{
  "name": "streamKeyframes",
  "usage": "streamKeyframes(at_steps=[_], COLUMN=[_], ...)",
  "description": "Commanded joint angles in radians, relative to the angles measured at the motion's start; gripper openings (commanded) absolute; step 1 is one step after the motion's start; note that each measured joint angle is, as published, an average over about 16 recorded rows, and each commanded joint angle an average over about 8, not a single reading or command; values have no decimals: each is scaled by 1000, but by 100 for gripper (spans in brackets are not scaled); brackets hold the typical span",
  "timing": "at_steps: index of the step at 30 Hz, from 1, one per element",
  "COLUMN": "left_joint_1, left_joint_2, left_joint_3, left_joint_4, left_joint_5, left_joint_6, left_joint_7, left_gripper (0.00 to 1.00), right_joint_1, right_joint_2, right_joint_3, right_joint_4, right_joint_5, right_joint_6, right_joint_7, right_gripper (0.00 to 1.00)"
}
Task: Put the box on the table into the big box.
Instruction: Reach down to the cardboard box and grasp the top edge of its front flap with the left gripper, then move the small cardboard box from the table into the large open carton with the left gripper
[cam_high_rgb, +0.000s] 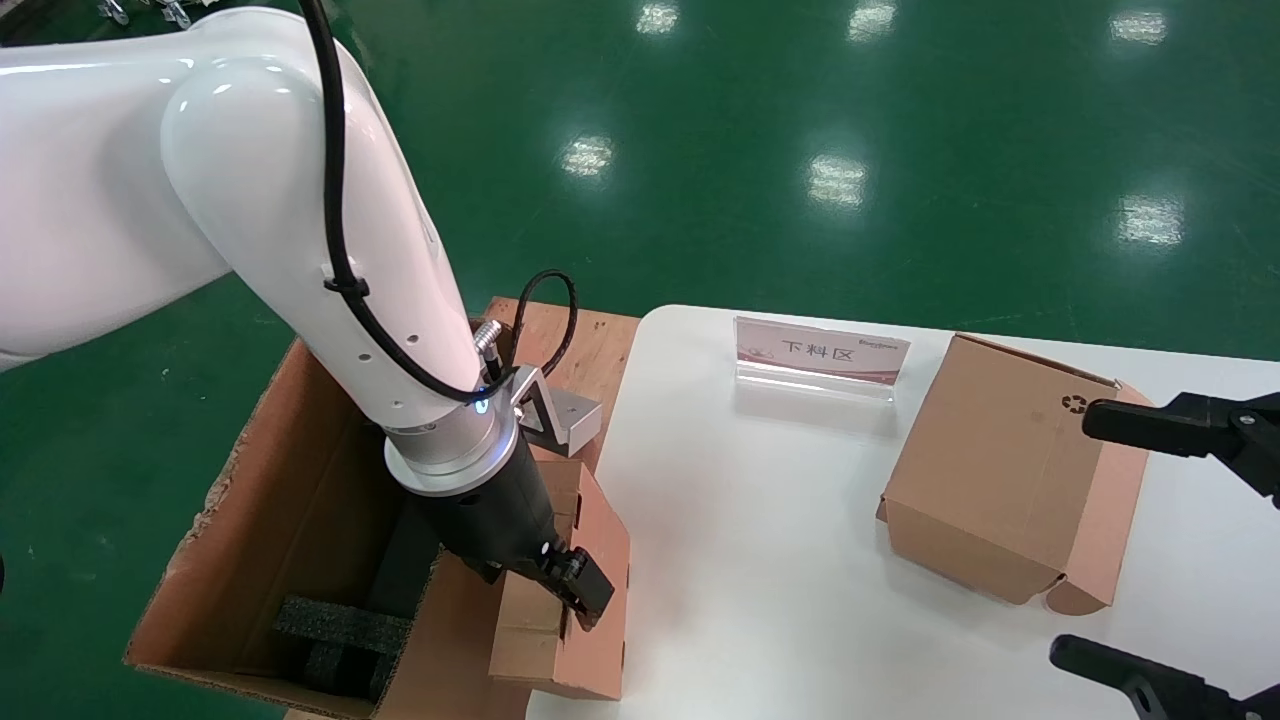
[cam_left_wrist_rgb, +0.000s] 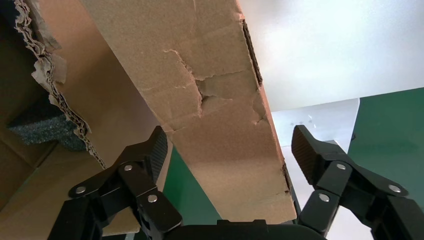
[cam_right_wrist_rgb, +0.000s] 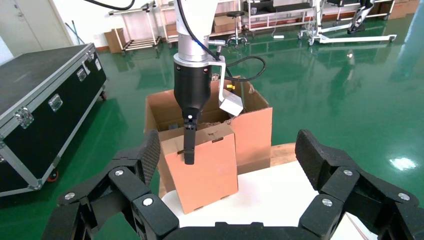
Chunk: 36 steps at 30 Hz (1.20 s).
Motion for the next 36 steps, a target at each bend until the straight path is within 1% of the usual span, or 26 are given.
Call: streamKeyframes(at_steps=[1,16,24,36], left_joint_1=[0,0,-1,-1], left_joint_2=[0,-1,-1,-2], left_joint_3=[0,-1,-2,-2], left_joint_4=[0,0,0,0], left_joint_5=[0,-1,-1,-1], left_joint_6=[0,1,1,1], left_joint_7=[0,1,1,2], left_gripper=[0,0,0,0], right_joint_1=[0,0,0,0], right_joint_2=[0,0,0,0], right_joint_3=[0,0,0,0], right_joint_4=[0,0,0,0], right_joint_5=[0,0,0,0], right_joint_6=[0,0,0,0], right_joint_7=[0,0,0,0], right_gripper=[100,100,0,0])
